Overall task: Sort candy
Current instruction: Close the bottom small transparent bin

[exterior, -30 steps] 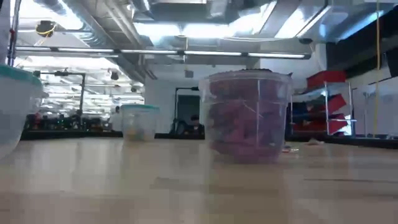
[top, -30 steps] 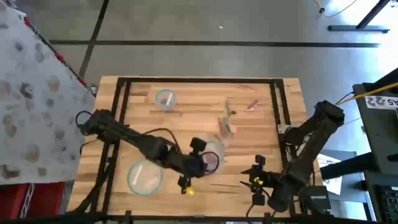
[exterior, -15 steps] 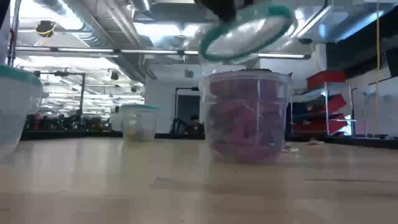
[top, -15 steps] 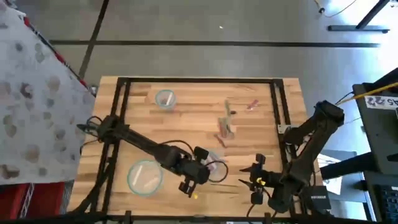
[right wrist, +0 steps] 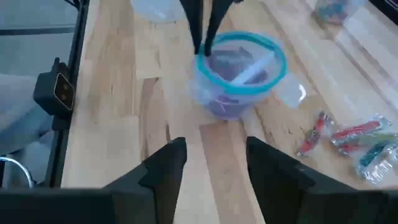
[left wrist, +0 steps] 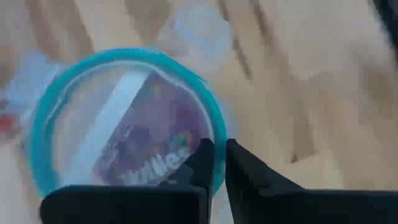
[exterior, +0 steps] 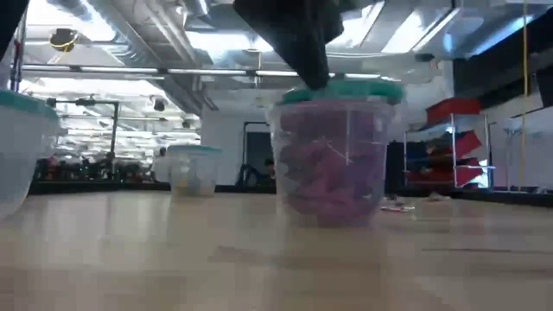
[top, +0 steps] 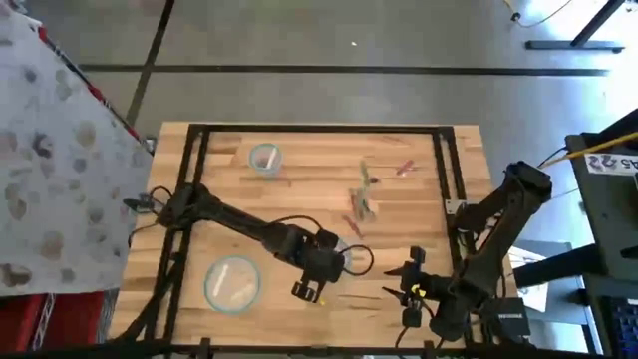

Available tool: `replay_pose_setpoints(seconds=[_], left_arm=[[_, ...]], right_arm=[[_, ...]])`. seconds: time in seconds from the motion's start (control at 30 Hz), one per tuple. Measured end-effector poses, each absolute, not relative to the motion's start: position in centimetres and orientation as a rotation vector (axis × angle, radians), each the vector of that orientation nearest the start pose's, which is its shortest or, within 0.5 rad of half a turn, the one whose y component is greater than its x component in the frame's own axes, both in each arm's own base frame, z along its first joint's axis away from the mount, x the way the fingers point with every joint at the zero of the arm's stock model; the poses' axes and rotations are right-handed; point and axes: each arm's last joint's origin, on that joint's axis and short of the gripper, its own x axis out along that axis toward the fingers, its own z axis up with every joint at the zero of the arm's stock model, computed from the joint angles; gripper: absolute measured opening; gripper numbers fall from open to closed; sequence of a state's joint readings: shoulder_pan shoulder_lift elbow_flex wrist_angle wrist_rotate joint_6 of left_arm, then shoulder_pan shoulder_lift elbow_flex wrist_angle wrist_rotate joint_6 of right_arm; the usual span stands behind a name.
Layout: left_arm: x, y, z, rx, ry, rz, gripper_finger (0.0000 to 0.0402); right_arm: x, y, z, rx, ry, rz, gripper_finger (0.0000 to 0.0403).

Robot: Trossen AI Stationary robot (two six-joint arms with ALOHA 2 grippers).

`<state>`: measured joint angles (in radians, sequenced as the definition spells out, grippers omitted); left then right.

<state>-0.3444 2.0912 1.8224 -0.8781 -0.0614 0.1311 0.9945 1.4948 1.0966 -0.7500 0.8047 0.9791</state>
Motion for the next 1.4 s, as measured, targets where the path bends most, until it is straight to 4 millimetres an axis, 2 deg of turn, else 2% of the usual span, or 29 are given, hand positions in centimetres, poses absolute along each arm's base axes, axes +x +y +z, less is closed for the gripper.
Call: replay_pose_setpoints(seconds=[0.3, 0.67, 1.17, 1.4], left_arm=[[41.8, -14.7, 23.6, 0.389, 1.114, -0.296, 0.0010], [41.6, -14.4, 25.8, 0.431, 1.122, -0.274, 0.0010], [42.4, -12.1, 25.6, 0.410, 1.139, -0.232, 0.0010], [42.9, -10.1, 25.6, 0.388, 1.146, -0.172, 0.0010]], right_arm=[[17.3, 22.7, 24.7, 0.034, 0.678, -0.186, 0.0161], [17.3, 22.8, 24.7, 0.030, 0.671, -0.192, 0.0161], [17.4, 22.9, 24.7, 0.052, 0.662, -0.189, 0.0161], [17.4, 22.9, 24.7, 0.056, 0.660, -0.187, 0.0161]])
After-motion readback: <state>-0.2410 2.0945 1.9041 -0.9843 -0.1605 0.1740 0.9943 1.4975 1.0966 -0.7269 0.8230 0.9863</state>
